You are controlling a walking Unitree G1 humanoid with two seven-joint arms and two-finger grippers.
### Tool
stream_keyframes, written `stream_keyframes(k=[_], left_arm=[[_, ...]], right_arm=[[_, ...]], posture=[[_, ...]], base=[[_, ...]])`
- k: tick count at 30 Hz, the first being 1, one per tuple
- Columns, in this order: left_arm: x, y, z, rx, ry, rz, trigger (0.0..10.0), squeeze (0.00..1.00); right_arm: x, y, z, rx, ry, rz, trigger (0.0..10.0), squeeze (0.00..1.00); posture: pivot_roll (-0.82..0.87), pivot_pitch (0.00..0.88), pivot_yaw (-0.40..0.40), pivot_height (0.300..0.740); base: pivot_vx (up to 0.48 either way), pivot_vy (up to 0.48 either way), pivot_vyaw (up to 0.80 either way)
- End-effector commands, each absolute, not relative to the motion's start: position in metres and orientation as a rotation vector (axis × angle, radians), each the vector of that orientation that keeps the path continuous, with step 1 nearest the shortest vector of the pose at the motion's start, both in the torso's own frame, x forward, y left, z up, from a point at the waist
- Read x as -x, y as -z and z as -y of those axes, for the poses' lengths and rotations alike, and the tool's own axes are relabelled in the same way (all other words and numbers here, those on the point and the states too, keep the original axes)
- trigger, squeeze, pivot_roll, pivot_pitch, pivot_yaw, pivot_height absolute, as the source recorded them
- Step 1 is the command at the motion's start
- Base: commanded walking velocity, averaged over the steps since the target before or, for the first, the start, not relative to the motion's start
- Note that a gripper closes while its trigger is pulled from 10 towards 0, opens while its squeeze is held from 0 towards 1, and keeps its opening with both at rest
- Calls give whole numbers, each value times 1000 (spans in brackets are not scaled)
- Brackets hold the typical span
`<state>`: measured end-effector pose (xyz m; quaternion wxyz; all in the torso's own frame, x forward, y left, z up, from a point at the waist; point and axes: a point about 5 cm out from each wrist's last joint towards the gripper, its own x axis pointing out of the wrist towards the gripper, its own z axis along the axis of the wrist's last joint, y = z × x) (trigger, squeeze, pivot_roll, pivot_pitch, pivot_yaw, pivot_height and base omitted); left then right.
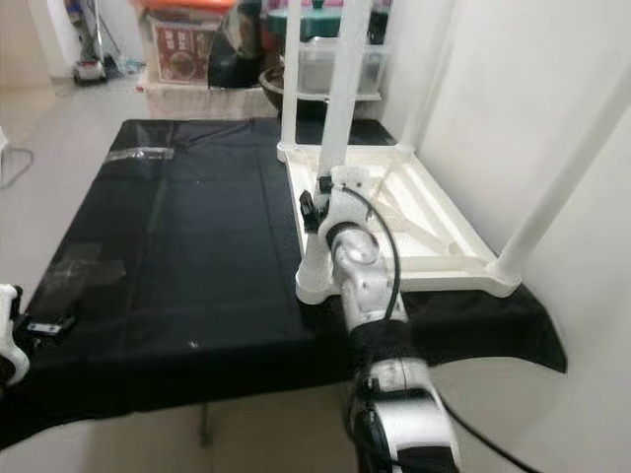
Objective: Building children table
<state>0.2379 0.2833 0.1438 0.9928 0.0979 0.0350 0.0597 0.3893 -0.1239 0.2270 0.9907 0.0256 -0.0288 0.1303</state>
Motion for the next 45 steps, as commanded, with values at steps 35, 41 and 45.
stream_keyframes(k=[35, 41, 45], left_arm=[[-239, -142, -279, -182, -121, -64, 10000, 0], [-240, -143, -279, -175, -129, -58, 10000, 0], [-240, -144, -280, -171, -134, -55, 10000, 0]], right_arm=[[-361, -150, 145, -77, 330, -144, 10000, 0], [-398, -212, 147, -168, -26, 109, 10000, 0], [-401, -228, 149, -203, -160, 142, 10000, 0]], posture=[[80, 0, -68, 740], [70, 0, -76, 740], [70, 0, -77, 740]], base=[[0, 0, 0], [0, 0, 0], [0, 0, 0]])
